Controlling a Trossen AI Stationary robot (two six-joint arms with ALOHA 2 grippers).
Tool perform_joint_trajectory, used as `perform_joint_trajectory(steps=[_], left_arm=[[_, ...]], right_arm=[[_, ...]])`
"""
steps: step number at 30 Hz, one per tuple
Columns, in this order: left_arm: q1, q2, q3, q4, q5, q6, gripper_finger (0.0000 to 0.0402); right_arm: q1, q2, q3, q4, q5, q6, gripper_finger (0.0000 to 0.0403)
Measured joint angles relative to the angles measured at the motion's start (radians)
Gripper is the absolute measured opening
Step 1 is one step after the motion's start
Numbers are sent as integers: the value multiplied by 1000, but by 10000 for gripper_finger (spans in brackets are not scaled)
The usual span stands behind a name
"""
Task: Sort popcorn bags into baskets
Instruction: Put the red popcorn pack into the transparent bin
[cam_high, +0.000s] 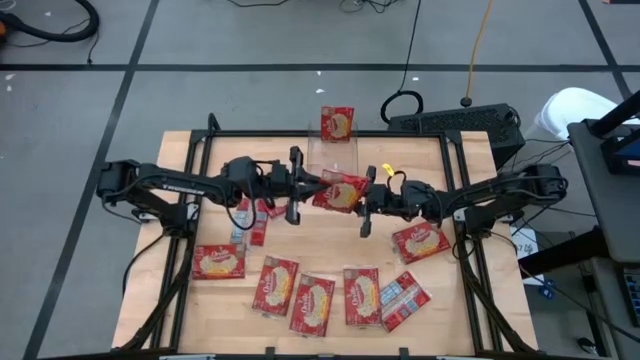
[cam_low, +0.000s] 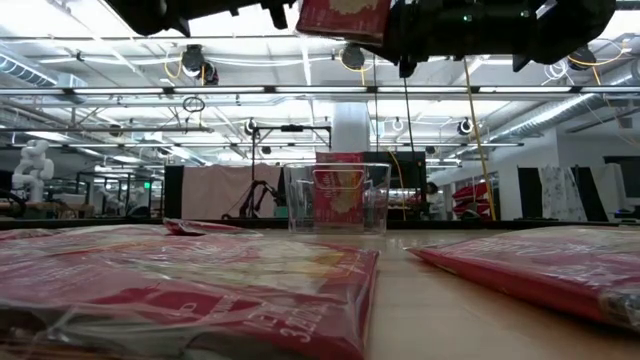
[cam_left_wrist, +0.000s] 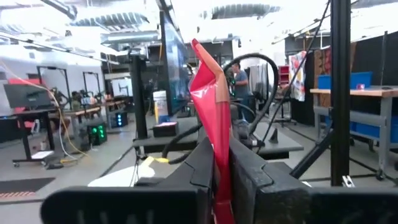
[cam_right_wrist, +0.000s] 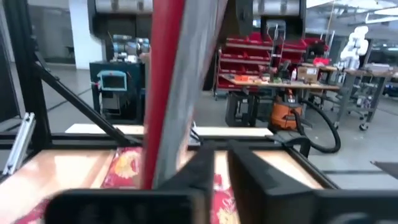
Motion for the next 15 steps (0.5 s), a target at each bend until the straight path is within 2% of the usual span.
perform_joint_trajectory(steps=[2,7,15], left_arm=[[-3,0,0,5,0,5,34],[-3,-2,0,6,-1,12,29],[30,-70,0,-18,-18,48,27]], right_arm=[[0,0,0,3,0,1,9],[1,-2,0,-33,1,37,31],[3,-104,0,-213,3,68,104]])
